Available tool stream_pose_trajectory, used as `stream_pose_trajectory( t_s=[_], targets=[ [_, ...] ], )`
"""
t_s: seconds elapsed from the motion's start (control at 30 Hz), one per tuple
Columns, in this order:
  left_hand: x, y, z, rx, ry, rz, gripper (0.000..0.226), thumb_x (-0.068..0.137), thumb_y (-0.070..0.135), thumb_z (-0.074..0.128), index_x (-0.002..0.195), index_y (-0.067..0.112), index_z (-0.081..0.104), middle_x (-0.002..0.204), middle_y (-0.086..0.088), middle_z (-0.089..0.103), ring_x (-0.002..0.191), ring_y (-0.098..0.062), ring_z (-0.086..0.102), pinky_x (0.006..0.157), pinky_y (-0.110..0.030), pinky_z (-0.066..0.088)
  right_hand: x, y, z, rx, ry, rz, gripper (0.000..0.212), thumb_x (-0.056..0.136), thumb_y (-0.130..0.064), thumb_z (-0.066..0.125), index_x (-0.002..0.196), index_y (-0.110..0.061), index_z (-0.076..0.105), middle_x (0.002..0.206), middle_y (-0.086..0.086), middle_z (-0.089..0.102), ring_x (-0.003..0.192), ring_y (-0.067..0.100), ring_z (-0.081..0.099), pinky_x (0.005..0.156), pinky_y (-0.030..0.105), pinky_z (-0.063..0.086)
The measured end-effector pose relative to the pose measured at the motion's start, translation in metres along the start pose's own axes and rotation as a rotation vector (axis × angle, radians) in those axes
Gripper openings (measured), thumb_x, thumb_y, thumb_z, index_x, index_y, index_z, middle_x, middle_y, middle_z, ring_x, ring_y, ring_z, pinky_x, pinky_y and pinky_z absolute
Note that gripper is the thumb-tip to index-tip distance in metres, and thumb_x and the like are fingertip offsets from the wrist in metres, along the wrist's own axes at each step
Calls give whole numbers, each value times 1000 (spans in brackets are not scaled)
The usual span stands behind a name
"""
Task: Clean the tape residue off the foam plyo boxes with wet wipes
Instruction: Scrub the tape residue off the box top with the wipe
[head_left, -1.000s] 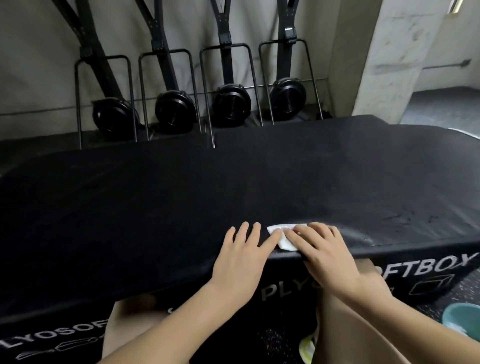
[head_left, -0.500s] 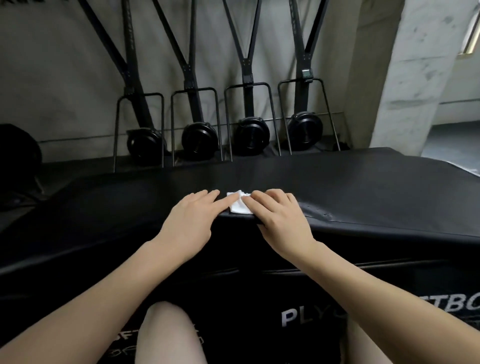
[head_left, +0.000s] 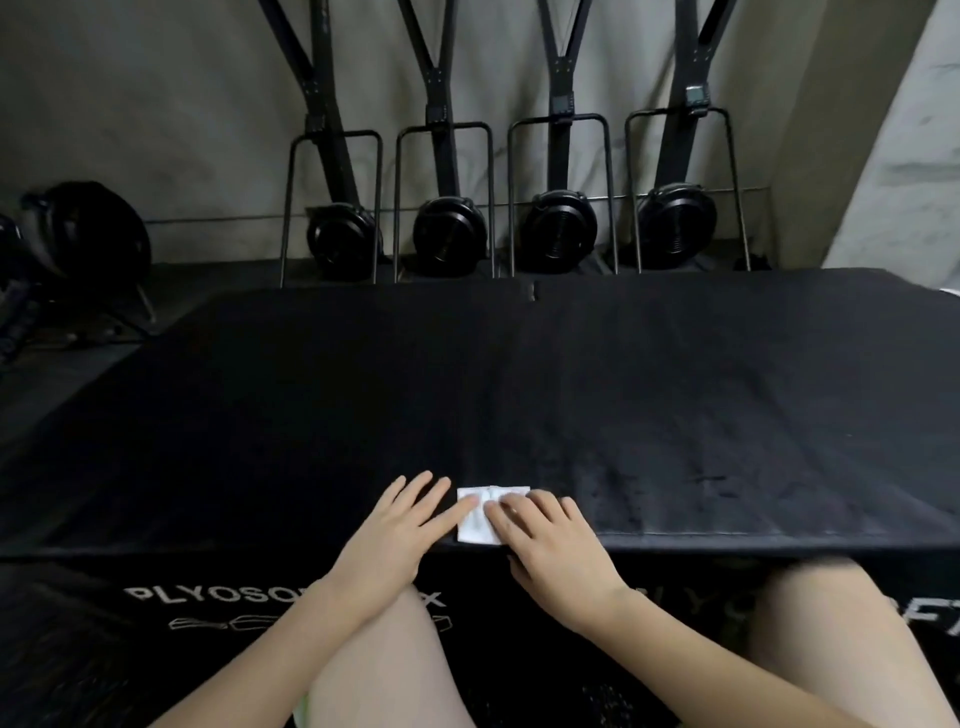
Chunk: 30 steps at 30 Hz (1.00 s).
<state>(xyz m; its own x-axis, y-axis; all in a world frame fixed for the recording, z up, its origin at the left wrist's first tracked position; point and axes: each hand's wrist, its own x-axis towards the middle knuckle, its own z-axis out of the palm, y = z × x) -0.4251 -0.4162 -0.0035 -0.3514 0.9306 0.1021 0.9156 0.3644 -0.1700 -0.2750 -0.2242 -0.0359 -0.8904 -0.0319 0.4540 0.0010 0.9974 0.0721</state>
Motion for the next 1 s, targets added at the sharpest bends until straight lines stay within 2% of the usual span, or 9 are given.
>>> stream_pose_trajectory(
  t_s=[0.1,0.17,0.27,0.33,0.4,0.47,0.63,0.8,1.0],
  targets=[
    [-5,11,-6,-173,-69,-93,90,85,27,61,156,42,9,163,1,23,153,-22,10,123,-50,3,-13,6,-10,102,-19,0,53,98,-54,50,139,-21,54,131,-5,55,112,21,54,92,36,46],
    [-5,25,-17,-319,-10,-100,80,86,43,48,157,38,13,164,7,14,153,-14,-3,123,-50,-7,-16,13,-17,149,9,14,49,103,-58,40,135,-25,58,129,-8,57,112,18,54,95,36,42],
    [7,53,-32,-592,253,-16,57,88,31,52,144,24,50,149,14,47,146,-1,25,124,-40,12,-20,27,-20,174,87,50,33,105,-45,44,122,-29,67,117,-12,63,102,15,57,90,35,44],
    [24,70,-30,-606,364,47,35,94,29,56,128,28,64,125,20,63,125,2,48,113,-30,31,-24,36,-18,191,107,97,27,102,-42,50,116,-31,70,111,-15,64,97,14,59,84,34,47],
    [42,85,-25,-501,340,73,26,98,41,52,119,34,64,107,22,66,104,-2,52,98,-28,39,-30,45,-16,211,85,138,26,100,-46,51,110,-32,71,110,-18,64,94,13,59,80,32,45],
    [53,94,-16,-440,262,67,27,97,46,46,114,34,63,98,18,66,97,-5,50,91,-32,42,-38,51,-17,232,67,158,26,99,-49,52,108,-33,72,110,-20,64,93,12,57,81,29,40],
    [50,103,5,-415,281,74,27,92,33,59,118,32,64,112,22,63,102,-4,54,96,-25,35,-54,60,-9,261,106,135,27,100,-45,56,111,-30,76,115,-18,67,100,9,57,90,19,34],
    [72,95,9,-371,354,28,24,91,32,64,114,27,70,114,19,67,105,-4,54,103,-26,29,-38,74,4,303,124,142,30,100,-39,55,114,-23,76,117,-10,69,103,16,63,89,32,50],
    [104,79,6,-420,287,-56,21,90,33,68,110,27,74,110,10,71,102,-14,59,100,-32,38,-6,90,9,333,122,207,24,95,-36,61,104,-25,80,108,-11,71,90,15,60,81,32,48]
  ],
)
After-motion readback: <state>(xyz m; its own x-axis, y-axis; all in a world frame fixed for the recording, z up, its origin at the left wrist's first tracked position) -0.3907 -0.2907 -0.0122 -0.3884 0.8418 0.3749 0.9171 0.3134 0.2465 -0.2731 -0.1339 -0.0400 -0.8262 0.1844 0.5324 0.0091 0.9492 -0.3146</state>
